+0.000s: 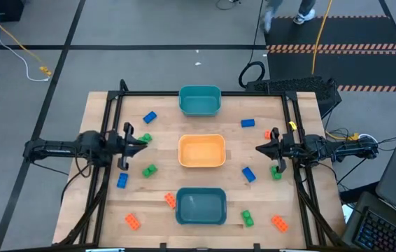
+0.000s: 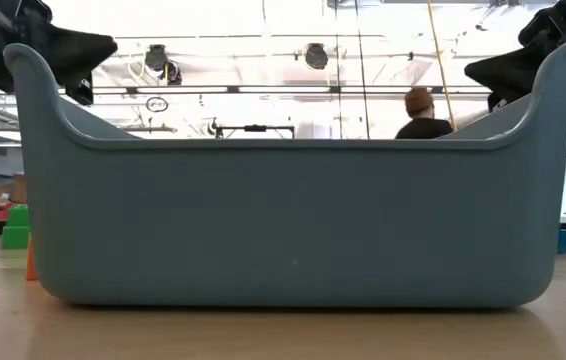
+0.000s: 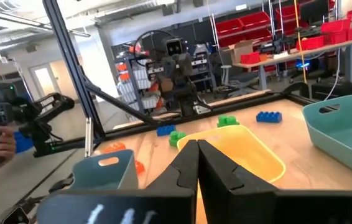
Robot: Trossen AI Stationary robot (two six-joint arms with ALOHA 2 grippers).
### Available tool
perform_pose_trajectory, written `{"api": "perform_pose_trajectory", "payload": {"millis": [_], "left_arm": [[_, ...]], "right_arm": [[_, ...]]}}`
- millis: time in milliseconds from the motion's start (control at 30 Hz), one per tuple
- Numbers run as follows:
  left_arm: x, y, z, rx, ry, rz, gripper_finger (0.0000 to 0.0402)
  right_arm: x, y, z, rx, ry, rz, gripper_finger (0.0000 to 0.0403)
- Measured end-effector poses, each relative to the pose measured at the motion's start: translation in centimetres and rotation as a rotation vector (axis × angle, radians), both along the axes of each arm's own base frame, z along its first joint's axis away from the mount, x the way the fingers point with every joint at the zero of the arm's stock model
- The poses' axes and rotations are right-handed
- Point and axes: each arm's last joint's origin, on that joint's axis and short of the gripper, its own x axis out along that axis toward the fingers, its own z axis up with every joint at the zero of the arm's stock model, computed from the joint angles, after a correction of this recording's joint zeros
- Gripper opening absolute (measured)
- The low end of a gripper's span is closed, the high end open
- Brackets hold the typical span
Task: Sort & place blocks by color
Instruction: Put the blue game piece into the blue bin
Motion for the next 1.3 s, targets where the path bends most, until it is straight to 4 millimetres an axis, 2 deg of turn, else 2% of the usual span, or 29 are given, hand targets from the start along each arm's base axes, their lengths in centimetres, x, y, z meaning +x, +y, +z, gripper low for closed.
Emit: {"api": "perform_pose_trajectory", "payload": {"millis": [333, 500, 600, 733, 833, 967, 1033, 1133, 1300], "left_arm": [[-0.1, 0.0, 0.2, -0.097, -0.024, -0.016, 0.0047], [0.0, 0.2, 0.2, -0.004, -0.013, 0.052, 0.0049], [0.3, 0.1, -0.3, -0.005, 0.039, 0.052, 0.0075], [0.6, 0.4, -0.2, 0.008, 0.034, 0.152, 0.0150], [0.7, 0.9, 1.2, 0.025, 0.024, 0.265, 0.0219], [1.1, 1.5, 4.4, 0.058, 0.022, 0.363, 0.0297], [1.6, 1.8, 6.0, 0.077, 0.059, 0.412, 0.0324], [2.8, 2.5, 8.0, 0.103, 0.160, 0.489, 0.0348], [5.4, 4.3, 10.6, 0.162, 0.320, 0.619, 0.0355]], "right_arm": [[0.0, 0.0, 0.0, 0.000, -0.001, 0.000, 0.0000], [-0.1, 0.0, 0.7, -0.064, -0.073, -0.010, 0.0000], [-0.2, 0.0, 1.4, -0.116, -0.139, -0.022, 0.0008], [-0.1, -0.2, 2.3, -0.194, -0.215, -0.108, 0.0054], [0.1, -0.5, 2.7, -0.237, -0.240, -0.195, 0.0108], [1.2, -0.9, 2.2, -0.316, -0.109, -0.248, 0.0183], [1.9, -1.3, 3.8, -0.319, -0.079, -0.301, 0.0213], [3.5, -1.9, 5.6, -0.345, 0.101, -0.343, 0.0239], [7.5, -3.5, 8.1, -0.407, 0.409, -0.378, 0.0246]]}}
